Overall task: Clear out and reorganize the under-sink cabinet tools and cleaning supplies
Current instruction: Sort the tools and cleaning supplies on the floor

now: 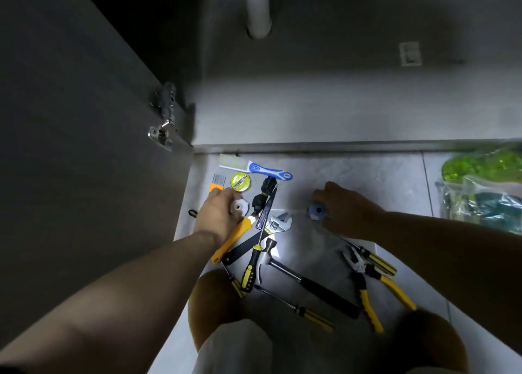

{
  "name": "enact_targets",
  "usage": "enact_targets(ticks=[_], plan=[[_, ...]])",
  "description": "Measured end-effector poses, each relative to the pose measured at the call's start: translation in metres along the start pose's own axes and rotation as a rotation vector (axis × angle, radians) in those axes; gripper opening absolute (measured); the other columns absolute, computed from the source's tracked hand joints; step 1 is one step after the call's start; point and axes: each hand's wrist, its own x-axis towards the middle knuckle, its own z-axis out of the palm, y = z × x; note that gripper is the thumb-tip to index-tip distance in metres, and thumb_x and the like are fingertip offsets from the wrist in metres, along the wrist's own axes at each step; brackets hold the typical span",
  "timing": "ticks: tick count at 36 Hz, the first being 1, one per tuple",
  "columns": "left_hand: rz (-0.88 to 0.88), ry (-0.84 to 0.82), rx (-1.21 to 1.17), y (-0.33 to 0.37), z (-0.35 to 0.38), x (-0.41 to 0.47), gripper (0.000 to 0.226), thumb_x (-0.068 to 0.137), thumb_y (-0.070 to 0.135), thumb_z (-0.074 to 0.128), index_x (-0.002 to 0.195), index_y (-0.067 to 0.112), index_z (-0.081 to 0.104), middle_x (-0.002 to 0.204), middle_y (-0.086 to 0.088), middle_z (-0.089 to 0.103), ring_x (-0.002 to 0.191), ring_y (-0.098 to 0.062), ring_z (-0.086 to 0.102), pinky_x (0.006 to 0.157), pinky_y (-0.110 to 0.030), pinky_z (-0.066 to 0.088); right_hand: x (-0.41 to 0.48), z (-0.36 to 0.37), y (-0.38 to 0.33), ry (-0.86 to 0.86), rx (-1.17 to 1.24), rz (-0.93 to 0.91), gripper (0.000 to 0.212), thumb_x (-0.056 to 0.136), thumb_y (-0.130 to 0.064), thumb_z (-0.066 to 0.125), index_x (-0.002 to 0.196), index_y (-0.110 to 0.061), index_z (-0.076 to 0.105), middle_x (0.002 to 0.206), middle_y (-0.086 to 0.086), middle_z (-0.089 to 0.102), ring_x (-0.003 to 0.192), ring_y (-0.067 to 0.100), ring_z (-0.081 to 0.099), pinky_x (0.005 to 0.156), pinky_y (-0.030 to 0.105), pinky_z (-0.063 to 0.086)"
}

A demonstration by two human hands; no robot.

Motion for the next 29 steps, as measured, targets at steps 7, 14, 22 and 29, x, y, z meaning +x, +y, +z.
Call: enact_targets(ticks=[7,14,22,29], plan=[[-0.026,0.062,-0.052,0.000,0.008,0.004,0.017,0.087,0.015,0.070,0.090,0.028,0.059,0.096,0.000,0.058,0.078,-0.021,0.061,0.075,-0.034,0.052,0.006,0.008,-0.003,0.036,0.044,-0.046,0.019,0.085,-0.019,0.063,0.104,-0.016,0.060,0.104,0.004,0.047,0.085,0.028,0.059,0.075,0.039,0.051],[-0.028,0.149,-0.184,0.011,0.004,0.008,0.009,0.087,0.016,0.071,0.089,0.024,0.066,0.096,-0.001,0.063,0.084,-0.022,0.066,0.080,-0.043,0.058,0.009,0.010,-0.003,0.061,0.033,-0.007,0.010,0.088,-0.021,0.064,0.097,-0.017,0.061,0.102,0.005,0.053,0.085,0.026,0.060,0.078,0.044,0.055],[0.058,0.213,-0.311,0.068,0.008,0.022,0.006,0.085,0.023,0.079,0.090,0.021,0.075,0.089,0.001,0.070,0.080,-0.015,0.066,0.082,-0.031,0.054,-0.005,-0.038,0.050,0.136,0.051,0.158,0.012,0.086,-0.016,0.066,0.097,-0.016,0.069,0.102,0.008,0.057,0.093,0.027,0.060,0.078,0.033,0.049],[0.367,-0.283,-0.102,0.127,-0.009,0.042,0.012,0.085,0.022,0.079,0.095,0.017,0.076,0.094,0.002,0.071,0.087,-0.015,0.066,0.082,-0.029,0.051,-0.020,-0.070,0.101,0.326,-0.003,0.339,0.017,0.083,-0.012,0.068,0.097,-0.018,0.074,0.107,0.013,0.065,0.098,0.035,0.063,0.081,0.032,0.047]])
